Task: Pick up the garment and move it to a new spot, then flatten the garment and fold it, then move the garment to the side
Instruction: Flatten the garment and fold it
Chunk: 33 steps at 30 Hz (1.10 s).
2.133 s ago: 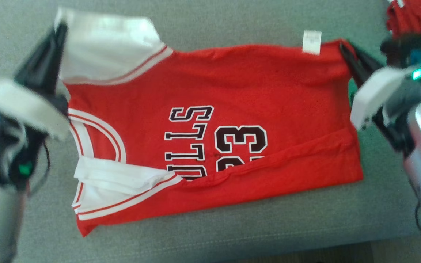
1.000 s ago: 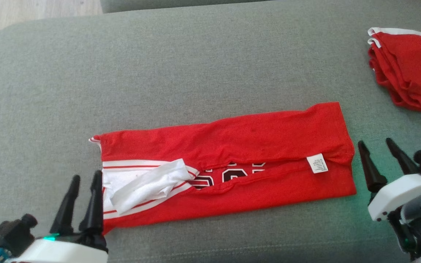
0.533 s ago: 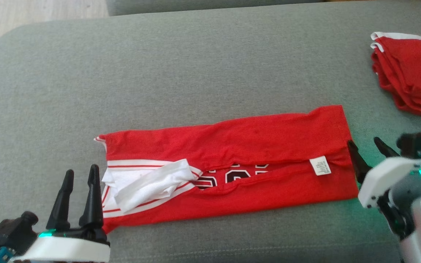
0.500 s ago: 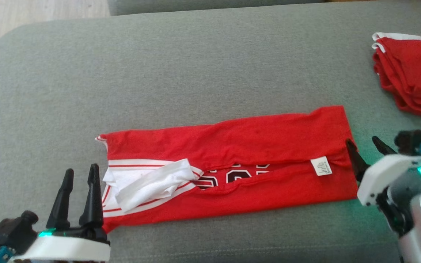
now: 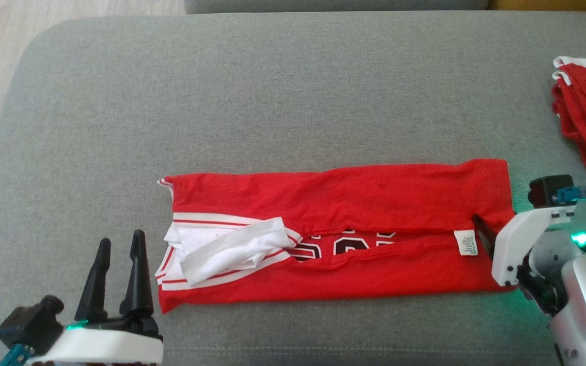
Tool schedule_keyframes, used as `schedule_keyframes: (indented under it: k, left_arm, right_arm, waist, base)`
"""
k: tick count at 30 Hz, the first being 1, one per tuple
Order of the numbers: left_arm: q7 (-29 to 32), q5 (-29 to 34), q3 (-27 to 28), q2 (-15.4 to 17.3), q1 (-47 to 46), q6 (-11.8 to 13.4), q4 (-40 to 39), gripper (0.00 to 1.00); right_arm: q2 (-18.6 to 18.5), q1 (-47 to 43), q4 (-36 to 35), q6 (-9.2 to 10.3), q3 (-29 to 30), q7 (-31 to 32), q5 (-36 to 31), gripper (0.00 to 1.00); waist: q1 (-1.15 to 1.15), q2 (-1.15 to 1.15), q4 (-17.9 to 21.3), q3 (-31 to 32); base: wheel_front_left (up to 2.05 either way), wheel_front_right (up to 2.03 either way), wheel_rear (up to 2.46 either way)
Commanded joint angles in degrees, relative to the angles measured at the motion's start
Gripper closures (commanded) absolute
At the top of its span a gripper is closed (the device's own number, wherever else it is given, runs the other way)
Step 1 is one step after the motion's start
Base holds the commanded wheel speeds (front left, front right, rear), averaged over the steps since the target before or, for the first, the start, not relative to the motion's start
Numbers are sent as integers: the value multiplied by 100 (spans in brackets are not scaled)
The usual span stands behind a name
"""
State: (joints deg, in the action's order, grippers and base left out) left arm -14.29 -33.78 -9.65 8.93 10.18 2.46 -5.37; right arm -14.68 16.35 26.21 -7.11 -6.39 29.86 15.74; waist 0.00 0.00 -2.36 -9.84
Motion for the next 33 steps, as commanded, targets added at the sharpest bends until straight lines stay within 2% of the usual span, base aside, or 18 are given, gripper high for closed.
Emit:
schedule_keyframes:
  k: [1, 3, 5, 7, 9, 16, 26, 33]
  left_arm:
    - [-66, 44, 242, 11, -228, -29, -155, 0]
    - [-67, 67, 257, -14, -234, -42, -134, 0]
    - [-68, 93, 275, -35, -237, -53, -114, 0]
    - [-69, 126, 293, -50, -241, -63, -94, 0]
    - [-69, 156, 317, -65, -246, -73, -79, 0]
    - [-70, 264, 383, -90, -232, -101, -54, 0]
    - [-71, 331, 392, -112, -206, -133, -23, 0]
    - [-71, 352, 364, -123, -191, -171, 42, 0]
  right_arm:
    - [-39, 80, -76, -37, -175, 57, 34, 0]
    - [-42, 79, -71, -37, -267, 127, 119, 2]
    - [-54, 85, -83, -37, -324, 144, 165, 49]
    - [-57, 100, -89, -37, -362, 129, 190, 68]
    - [-61, 120, -89, -37, -395, 82, 207, 100]
    - [-191, 284, -132, -37, -333, -181, 268, 100]
    - [-785, 149, -734, -37, 266, -235, 328, 100]
    - [-619, -240, -1575, -37, -70, -116, 757, 100]
  waist:
    - [0, 0, -4, 0]
    - [0, 0, -13, 1]
    - [0, 0, -13, 2]
    - [0, 0, -7, 4]
    - [0, 0, 7, 8]
    - [0, 0, 171, 52]
    - [0, 0, 484, 123]
    - [0, 0, 565, 218]
  base:
    - [0, 0, 0]
    - [0, 0, 0]
    - [0, 0, 0]
    - [0, 0, 0]
    - [0, 0, 0]
    - [0, 0, 0]
    - [0, 0, 0]
    - [0, 0, 0]
